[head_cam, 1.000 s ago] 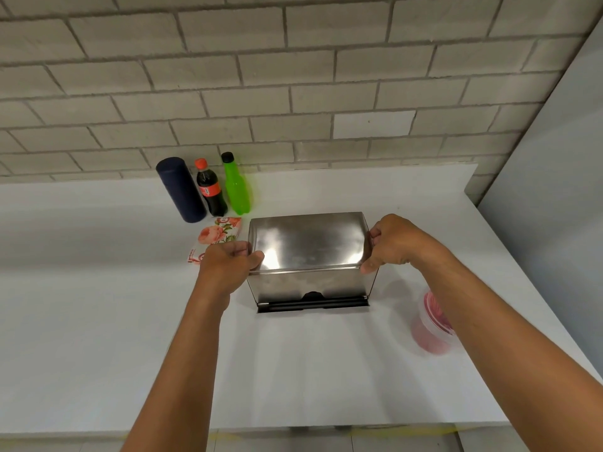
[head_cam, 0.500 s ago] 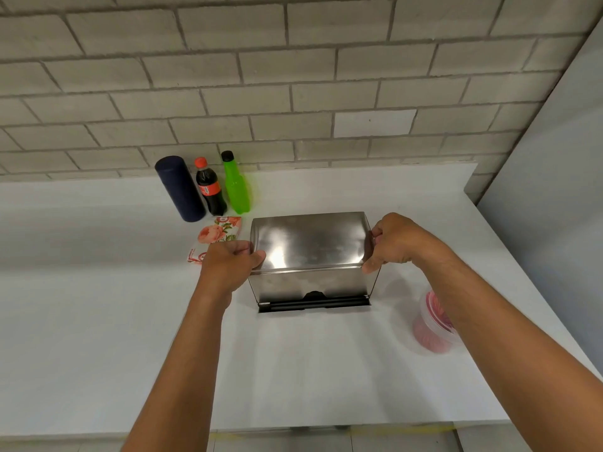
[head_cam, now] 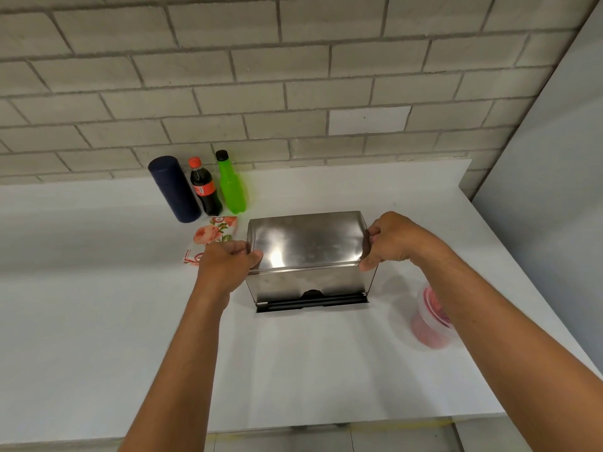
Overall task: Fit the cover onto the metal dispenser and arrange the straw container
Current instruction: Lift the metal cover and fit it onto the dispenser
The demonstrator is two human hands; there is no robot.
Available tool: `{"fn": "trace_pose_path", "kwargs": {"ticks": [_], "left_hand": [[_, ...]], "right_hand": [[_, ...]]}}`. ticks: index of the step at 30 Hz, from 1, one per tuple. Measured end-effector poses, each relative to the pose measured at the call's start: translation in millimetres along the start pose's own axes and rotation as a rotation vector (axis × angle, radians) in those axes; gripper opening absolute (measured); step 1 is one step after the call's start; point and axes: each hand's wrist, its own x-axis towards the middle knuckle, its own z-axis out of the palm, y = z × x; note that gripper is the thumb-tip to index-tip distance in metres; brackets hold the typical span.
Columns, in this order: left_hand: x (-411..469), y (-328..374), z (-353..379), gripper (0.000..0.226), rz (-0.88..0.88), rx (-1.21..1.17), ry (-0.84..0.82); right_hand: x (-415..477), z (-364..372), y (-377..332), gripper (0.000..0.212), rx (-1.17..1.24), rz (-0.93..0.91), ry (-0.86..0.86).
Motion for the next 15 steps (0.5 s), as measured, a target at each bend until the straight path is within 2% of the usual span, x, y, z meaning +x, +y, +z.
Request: {"fn": "trace_pose_path", "kwargs": {"ticks": [4, 6, 7, 8, 10, 13, 15], "left_hand": [[2, -3, -1, 0.018, -0.011, -0.013, -0.012], [2, -4, -2, 0.009, -0.023, -0.007, -0.008], [1, -5, -1, 0.02, -0.022, 0.015, -0.005], [-2, -4, -1, 0.04, -0.011, 0.054, 0.006], [-9, -2, 1, 0.062, 0.108, 0.175, 0.1], [-27, 3, 9, 0.057, 0.429, 0.169, 0.226], [-43, 10, 19, 0.049, 0.582, 0.093, 0.2]], "right_hand": [[2, 1, 6, 0.052, 0.056, -0.008, -0.008], [3, 3, 10, 0.06, 0.099, -0.014, -0.004], [2, 4, 13, 0.07, 0.127, -0.015, 0.0], [1, 4, 17, 0.081, 0.156, -0.016, 0.006], [-5, 3, 27, 0.094, 0.223, -0.045, 0.025], [-20, -2, 53, 0.087, 0.305, -0.136, 0.129], [-36, -6, 76, 0.083, 0.352, -0.168, 0.218]]}}
